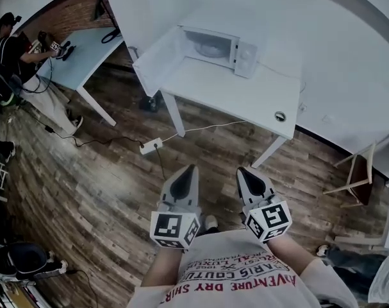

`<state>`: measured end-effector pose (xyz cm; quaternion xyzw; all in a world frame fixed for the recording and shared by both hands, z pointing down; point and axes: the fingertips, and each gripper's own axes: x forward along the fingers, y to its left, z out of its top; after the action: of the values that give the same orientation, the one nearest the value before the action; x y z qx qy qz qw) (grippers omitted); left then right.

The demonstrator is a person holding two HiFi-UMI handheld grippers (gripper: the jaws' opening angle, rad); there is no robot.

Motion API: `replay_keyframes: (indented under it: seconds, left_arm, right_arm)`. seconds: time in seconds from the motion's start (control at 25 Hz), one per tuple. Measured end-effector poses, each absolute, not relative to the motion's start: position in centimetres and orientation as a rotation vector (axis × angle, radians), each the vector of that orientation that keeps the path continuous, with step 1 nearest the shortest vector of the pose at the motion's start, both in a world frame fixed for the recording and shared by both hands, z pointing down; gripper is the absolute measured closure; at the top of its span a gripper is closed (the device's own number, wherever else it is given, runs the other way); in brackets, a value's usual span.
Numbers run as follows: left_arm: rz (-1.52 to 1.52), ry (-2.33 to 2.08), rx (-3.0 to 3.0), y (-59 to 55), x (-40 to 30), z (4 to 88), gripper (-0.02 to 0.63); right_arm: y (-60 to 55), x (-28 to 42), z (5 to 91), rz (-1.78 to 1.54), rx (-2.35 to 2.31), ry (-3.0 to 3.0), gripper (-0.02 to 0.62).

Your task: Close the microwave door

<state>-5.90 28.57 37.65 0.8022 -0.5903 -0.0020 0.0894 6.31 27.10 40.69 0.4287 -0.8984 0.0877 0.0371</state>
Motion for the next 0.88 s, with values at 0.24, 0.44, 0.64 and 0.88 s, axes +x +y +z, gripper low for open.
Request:
replay_keyframes:
  seconds: [0.24, 0.44, 0.64, 0.88]
  left_arm:
    - [0.0, -1.755, 2.362, 22.2, -9.2, 38.5, 0.6]
    - [-0.004, -1.775, 2.321, 17.0, -10.8, 39.7, 0.6]
    - [0.001, -1.808, 2.3, 10.3, -11.6, 40.2, 0.6]
    - [0.067, -1.878, 2.331, 0.0, -10.8, 39.1, 0.601]
  right_arm:
    - [20.2, 3.8, 41.1, 0.302, 1.346, -2.738, 0.583]
    - [14.4, 2.7, 41.7, 0.307, 1.332, -2.741, 0.583]
    - [7.0, 2.1, 42.0, 0.305, 1.315, -2.764, 0.583]
    - [-3.6, 2.5, 41.1, 0.3, 1.283, -2.791, 0.583]
